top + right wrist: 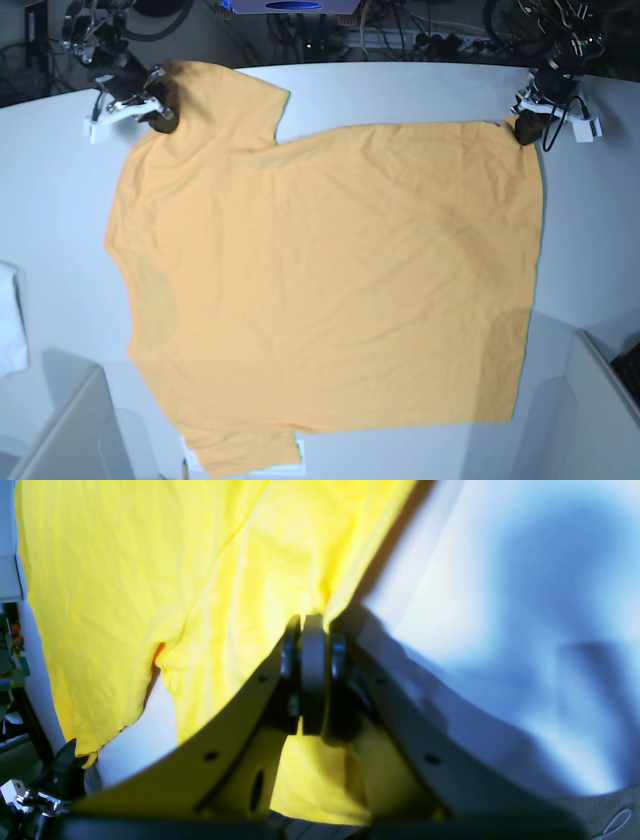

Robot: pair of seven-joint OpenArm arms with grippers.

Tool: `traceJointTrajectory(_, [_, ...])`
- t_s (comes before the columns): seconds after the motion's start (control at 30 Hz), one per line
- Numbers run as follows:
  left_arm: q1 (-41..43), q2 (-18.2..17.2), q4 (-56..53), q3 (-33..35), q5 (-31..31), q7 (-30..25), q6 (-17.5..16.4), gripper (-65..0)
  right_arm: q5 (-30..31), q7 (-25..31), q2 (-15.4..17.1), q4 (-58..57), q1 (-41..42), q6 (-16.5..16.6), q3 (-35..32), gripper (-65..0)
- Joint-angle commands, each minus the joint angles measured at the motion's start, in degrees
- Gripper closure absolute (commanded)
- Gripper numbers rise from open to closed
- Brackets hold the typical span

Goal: Fold the T-shirt properly
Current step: 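Reach the left gripper to the other shoulder corner and grasp, then pull both shoulder corners toward the robot base with both grippers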

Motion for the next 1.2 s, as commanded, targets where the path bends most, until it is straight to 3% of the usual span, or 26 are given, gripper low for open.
traceJointTrajectory(0.0, [0.7, -0.3, 0.2, -0.2, 2.1, 2.1, 0.7, 0.0, -5.1, -2.8, 0.5, -0.9, -1.0, -2.4, 0.3, 0.0])
traceJointTrajectory(0.3, [4.1, -1.7, 6.0, -0.2, 2.1, 2.1, 0.7, 0.0, -5.2, -2.8, 0.5, 0.5, -2.3, -2.4, 0.3, 0.0])
traceJointTrajectory(1.17, [14.9, -2.9, 21.7, -2.0, 2.3, 2.2, 0.7, 0.0, -4.8, -2.9, -0.2, 20.0, -11.3, -2.5, 0.0, 0.0])
